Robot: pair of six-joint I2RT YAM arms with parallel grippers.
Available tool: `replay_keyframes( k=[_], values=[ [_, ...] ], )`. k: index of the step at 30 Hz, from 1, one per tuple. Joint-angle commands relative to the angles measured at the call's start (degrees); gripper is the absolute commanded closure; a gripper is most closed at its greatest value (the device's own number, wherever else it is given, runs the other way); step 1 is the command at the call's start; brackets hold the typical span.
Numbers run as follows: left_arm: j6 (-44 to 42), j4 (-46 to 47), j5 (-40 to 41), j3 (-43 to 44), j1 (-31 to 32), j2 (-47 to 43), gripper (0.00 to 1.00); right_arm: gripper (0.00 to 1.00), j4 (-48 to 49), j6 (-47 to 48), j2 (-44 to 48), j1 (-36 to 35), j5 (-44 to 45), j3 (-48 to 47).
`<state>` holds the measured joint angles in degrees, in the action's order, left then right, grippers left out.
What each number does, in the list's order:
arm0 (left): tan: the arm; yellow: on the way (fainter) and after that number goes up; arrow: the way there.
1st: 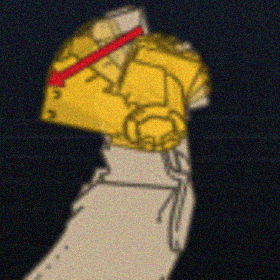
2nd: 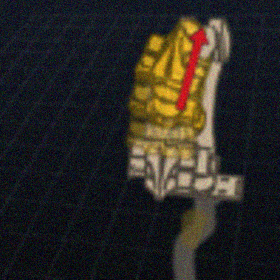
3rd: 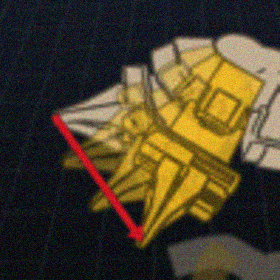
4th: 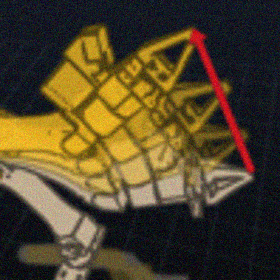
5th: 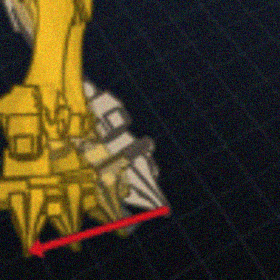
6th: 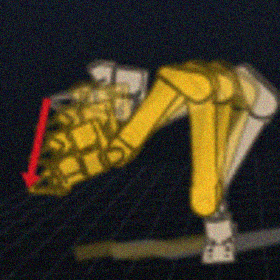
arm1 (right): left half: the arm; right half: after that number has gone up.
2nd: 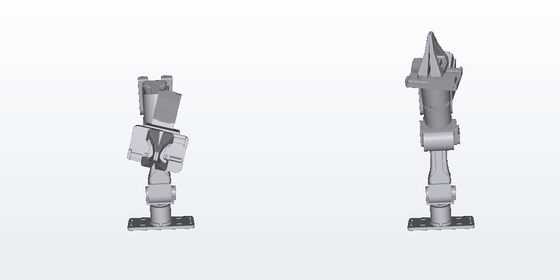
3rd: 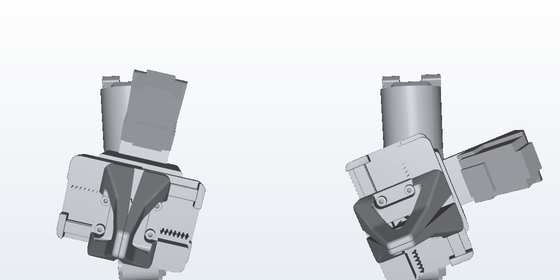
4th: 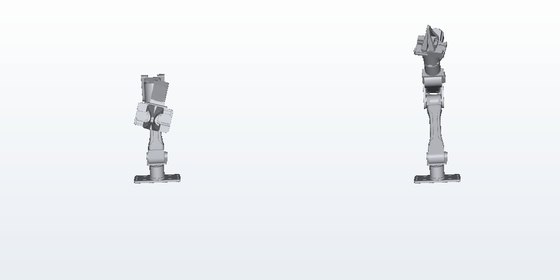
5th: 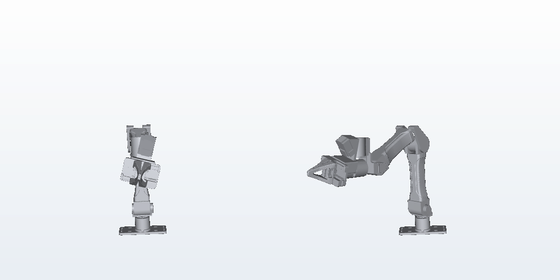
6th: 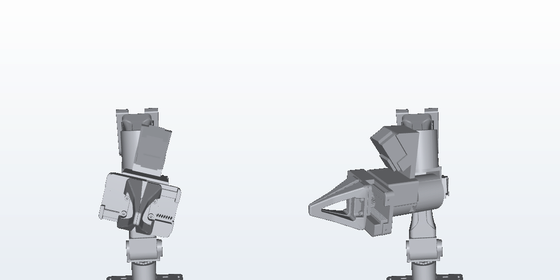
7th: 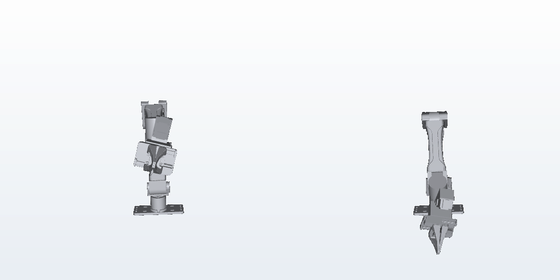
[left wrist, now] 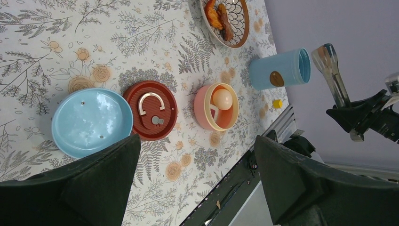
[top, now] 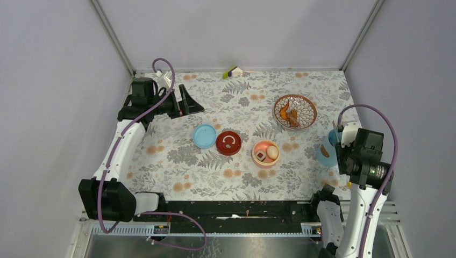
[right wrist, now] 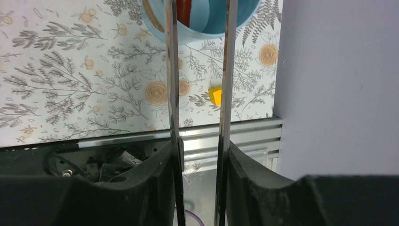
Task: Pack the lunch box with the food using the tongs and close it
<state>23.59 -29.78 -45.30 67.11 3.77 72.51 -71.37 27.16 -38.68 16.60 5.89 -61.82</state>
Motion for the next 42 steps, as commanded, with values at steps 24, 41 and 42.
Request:
replay_keyframes(
  k=[24, 41, 42],
  values=[
    [-1.0, 2.5, 0.3, 1.6, -0.3, 1.6, 0.01, 0.59, 1.1, 3.7, -33.5, -14.4, -12.0, -24.3],
    [-2.0, 2.2, 1.4, 1.3, -0.4, 1.8, 0.01, 0.58, -0.4, 7.5, -52.5, -20.6, -2.5, -28.9],
    [-2.1, 2.2, 1.5, 1.2, -0.4, 1.6, 0.01, 0.58, -0.3, 7.7, -53.1, -20.6, -2.3, -28.8]
  ],
)
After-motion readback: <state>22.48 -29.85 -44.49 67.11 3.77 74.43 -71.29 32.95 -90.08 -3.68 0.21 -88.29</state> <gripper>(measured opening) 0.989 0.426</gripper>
